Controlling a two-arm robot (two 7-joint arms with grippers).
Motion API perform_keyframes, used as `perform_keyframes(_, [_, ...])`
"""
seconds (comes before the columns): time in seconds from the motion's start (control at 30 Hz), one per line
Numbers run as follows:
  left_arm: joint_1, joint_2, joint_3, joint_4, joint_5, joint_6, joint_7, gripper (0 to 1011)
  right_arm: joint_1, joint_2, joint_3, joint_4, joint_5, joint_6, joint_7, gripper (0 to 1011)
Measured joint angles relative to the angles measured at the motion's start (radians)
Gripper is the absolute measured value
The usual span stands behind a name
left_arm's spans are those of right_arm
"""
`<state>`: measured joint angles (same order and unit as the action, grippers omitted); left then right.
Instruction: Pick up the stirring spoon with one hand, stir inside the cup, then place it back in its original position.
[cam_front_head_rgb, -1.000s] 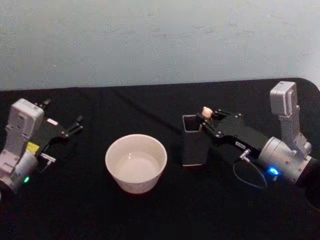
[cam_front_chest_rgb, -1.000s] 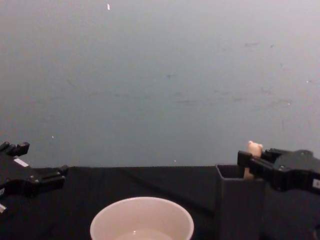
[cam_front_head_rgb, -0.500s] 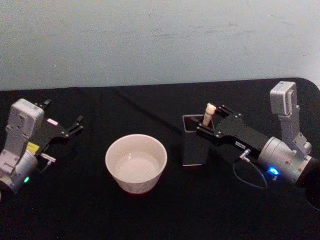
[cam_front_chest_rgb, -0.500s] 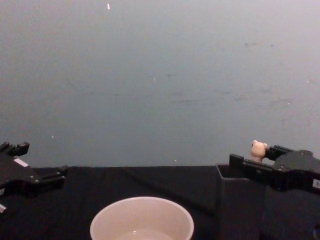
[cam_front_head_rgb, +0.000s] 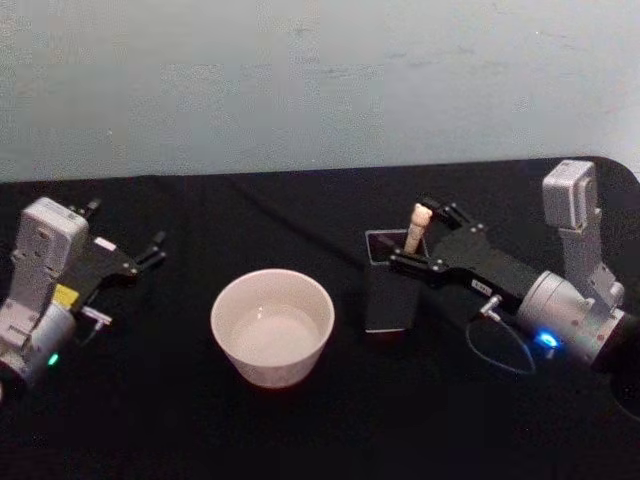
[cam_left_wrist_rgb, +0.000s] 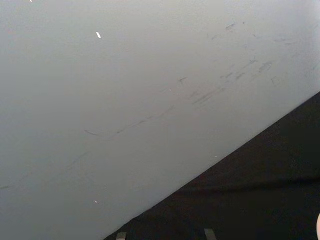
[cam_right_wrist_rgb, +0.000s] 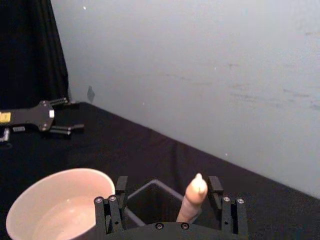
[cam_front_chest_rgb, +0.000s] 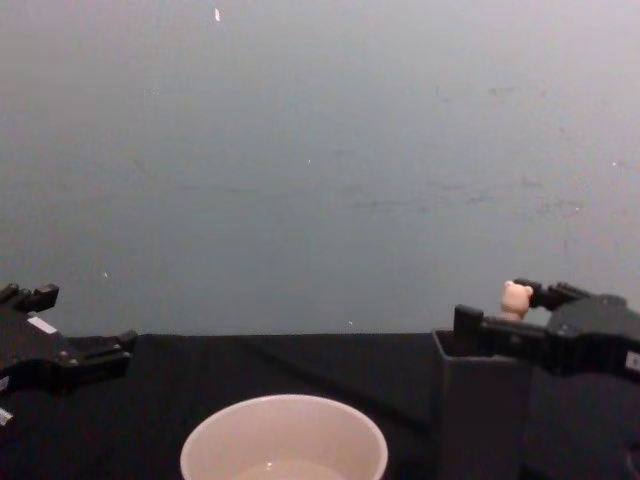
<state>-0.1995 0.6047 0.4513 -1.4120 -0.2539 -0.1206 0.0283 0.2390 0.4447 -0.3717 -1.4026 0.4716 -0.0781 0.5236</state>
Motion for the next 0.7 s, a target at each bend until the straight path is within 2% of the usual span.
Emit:
perform_keyframes(0.23, [0.0,0.0,0.0,0.0,0.0,0.0,0.0,1001,0.001,-0.007,0.028,-0.031,0.01,-0.025,-0.012,1000])
perform_keyframes(0.3, [0.0,0.0,0.0,0.0,0.0,0.0,0.0,1001,0.003,-0.013,0.047,-0.045,0.015,-0.039,-0.027,1000])
perform_keyframes(0.47, [0.0,0.0,0.0,0.0,0.0,0.0,0.0,1001,0.003,-0.037,0.095,-0.063,0.001,-0.049,-0.121,1000])
perform_keyframes(0.57, [0.0,0.0,0.0,0.0,0.0,0.0,0.0,1002,0.0,-0.06,0.125,-0.05,-0.04,-0.029,-0.217,1000])
perform_keyframes(0.7, [0.0,0.0,0.0,0.0,0.0,0.0,0.0,1001,-0.003,-0.074,0.13,-0.014,-0.083,0.0,-0.274,1000])
